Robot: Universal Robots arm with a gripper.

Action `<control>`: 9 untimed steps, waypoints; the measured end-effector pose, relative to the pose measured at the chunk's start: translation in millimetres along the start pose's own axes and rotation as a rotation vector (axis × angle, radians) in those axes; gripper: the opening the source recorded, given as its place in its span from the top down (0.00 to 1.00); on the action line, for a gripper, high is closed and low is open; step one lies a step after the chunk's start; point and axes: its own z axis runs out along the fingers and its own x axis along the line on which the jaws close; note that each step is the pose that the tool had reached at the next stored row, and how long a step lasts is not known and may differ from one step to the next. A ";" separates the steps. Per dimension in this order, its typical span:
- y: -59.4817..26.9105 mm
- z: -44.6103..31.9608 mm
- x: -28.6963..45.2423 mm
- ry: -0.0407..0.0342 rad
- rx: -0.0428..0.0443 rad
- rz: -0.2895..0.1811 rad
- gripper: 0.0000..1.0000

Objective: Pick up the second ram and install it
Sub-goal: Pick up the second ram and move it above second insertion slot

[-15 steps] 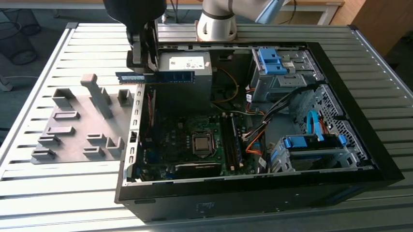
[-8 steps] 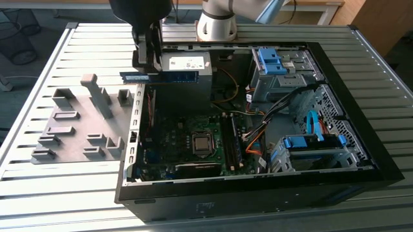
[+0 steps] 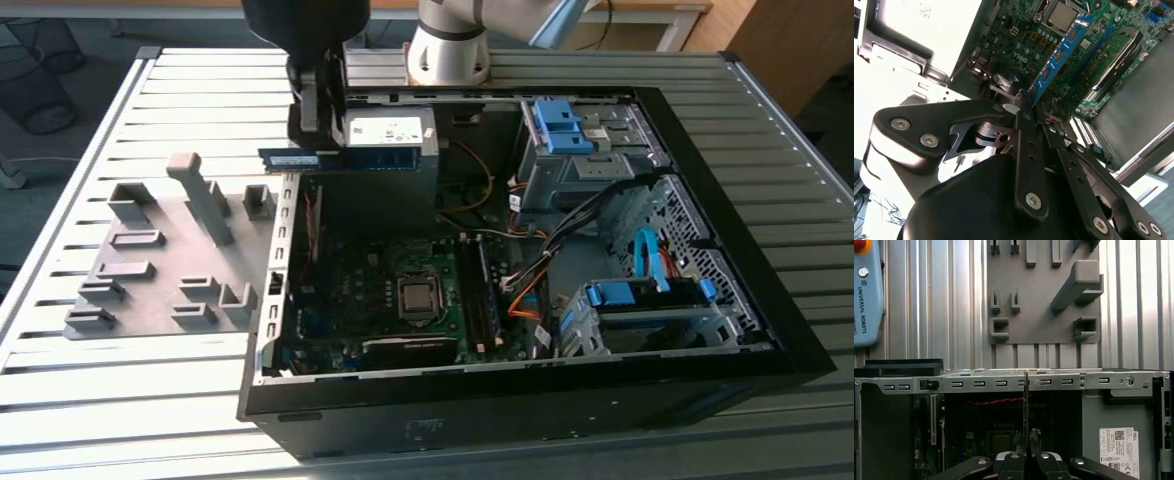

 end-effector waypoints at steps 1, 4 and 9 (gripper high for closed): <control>-0.8 0.0 0.0 -0.0001 0.0000 0.000 0.86; -3.7 0.0 -0.1 -0.0001 0.0000 0.000 0.86; -9.9 -0.1 -0.4 -0.0001 0.0000 0.000 0.86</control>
